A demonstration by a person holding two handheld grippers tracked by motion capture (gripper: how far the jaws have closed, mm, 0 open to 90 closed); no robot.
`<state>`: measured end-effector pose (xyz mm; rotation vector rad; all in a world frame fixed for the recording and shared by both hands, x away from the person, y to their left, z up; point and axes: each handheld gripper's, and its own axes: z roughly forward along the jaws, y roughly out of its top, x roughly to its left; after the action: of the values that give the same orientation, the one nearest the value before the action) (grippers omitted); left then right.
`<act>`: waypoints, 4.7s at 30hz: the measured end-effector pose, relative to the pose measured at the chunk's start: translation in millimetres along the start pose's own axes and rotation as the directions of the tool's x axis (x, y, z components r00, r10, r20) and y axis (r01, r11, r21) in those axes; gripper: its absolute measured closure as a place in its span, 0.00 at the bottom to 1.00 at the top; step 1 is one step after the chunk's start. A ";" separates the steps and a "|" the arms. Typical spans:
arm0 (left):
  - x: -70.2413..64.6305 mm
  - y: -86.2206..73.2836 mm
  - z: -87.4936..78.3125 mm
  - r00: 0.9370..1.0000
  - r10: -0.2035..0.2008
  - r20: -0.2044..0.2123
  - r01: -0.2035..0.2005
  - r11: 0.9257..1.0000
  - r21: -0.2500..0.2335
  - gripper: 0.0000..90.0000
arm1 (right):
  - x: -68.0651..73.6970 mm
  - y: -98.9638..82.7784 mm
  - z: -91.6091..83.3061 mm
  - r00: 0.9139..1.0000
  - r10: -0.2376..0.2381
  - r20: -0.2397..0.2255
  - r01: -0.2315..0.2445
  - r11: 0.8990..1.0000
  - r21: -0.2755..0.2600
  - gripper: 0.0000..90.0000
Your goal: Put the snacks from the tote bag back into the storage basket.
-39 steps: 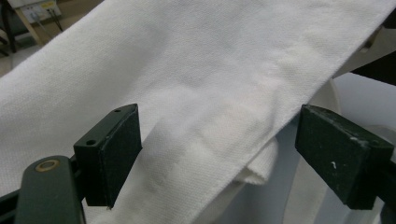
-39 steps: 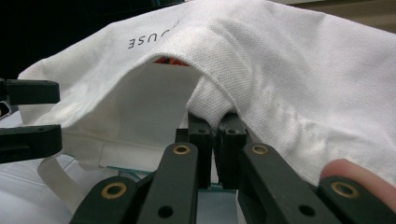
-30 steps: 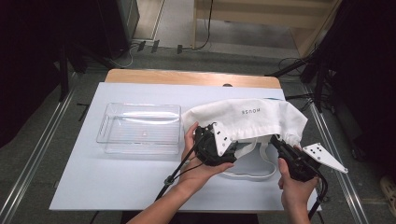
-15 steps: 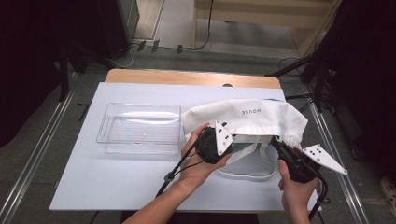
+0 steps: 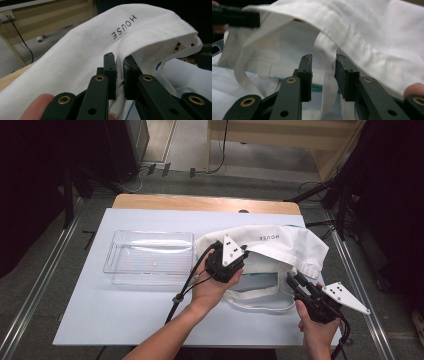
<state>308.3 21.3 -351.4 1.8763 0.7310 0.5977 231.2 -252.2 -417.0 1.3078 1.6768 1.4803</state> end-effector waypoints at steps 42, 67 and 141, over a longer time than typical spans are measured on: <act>33.7 12.2 -6.2 0.992 -0.120 0.034 0.121 0.991 -0.056 0.95 | -64.0 -40.8 26.9 0.960 0.131 0.246 -0.173 0.972 0.157 1.00; 33.3 19.0 5.4 0.982 -0.166 0.088 0.170 0.985 -0.031 0.94 | 32.8 -15.1 20.4 0.993 -0.038 0.114 0.040 0.999 -0.016 0.93; 10.8 51.6 25.9 0.986 -0.064 0.154 0.057 0.997 0.046 0.99 | 48.3 7.5 67.7 0.984 -0.059 0.170 0.077 0.991 -0.106 1.00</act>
<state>345.0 -3.8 -312.9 1.9072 0.6998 0.3956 274.2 -180.7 -417.3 1.2641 1.4955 1.3657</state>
